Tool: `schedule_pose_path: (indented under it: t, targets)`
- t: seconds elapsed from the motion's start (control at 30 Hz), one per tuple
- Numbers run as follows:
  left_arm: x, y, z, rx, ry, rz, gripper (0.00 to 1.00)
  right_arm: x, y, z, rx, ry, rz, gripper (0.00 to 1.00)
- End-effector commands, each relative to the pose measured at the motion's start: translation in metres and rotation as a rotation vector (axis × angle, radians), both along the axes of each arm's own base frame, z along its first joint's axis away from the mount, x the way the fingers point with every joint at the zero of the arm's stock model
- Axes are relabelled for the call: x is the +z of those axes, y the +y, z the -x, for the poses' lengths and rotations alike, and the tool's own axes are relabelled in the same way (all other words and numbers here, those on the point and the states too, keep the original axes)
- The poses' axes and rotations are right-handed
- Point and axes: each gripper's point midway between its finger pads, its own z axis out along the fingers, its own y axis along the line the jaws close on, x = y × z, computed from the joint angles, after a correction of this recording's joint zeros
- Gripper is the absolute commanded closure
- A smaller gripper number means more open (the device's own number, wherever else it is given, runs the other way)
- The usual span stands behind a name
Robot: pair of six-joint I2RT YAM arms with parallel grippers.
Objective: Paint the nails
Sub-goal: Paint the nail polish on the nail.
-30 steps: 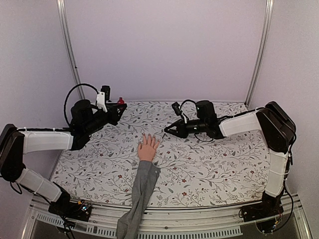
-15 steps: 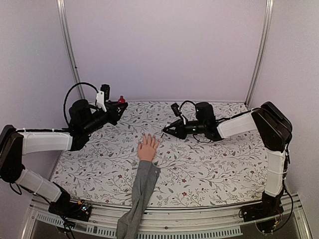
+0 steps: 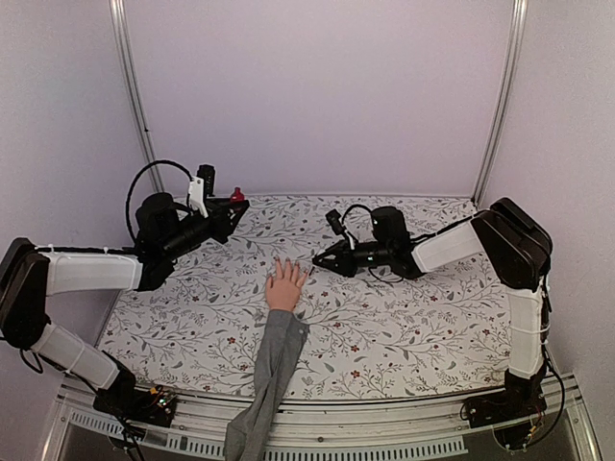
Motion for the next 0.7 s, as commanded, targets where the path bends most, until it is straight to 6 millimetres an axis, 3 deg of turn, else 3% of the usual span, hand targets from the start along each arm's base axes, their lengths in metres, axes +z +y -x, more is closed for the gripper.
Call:
schedule_pose_path:
  t: [0.0,0.3,0.67]
  targets:
    - [0.011,0.001,-0.003,-0.002,-0.038,0.015,1.0,0.006,0.009,-0.005,0.015,-0.043,-0.02,1.0]
    - [0.012,0.001,-0.004,-0.001,-0.043,0.014,1.0,0.012,0.012,-0.013,-0.005,-0.044,-0.012,1.0]
    - [0.013,0.002,-0.003,0.003,-0.049,0.018,1.0,-0.004,0.013,-0.017,-0.007,-0.004,0.049,1.0]
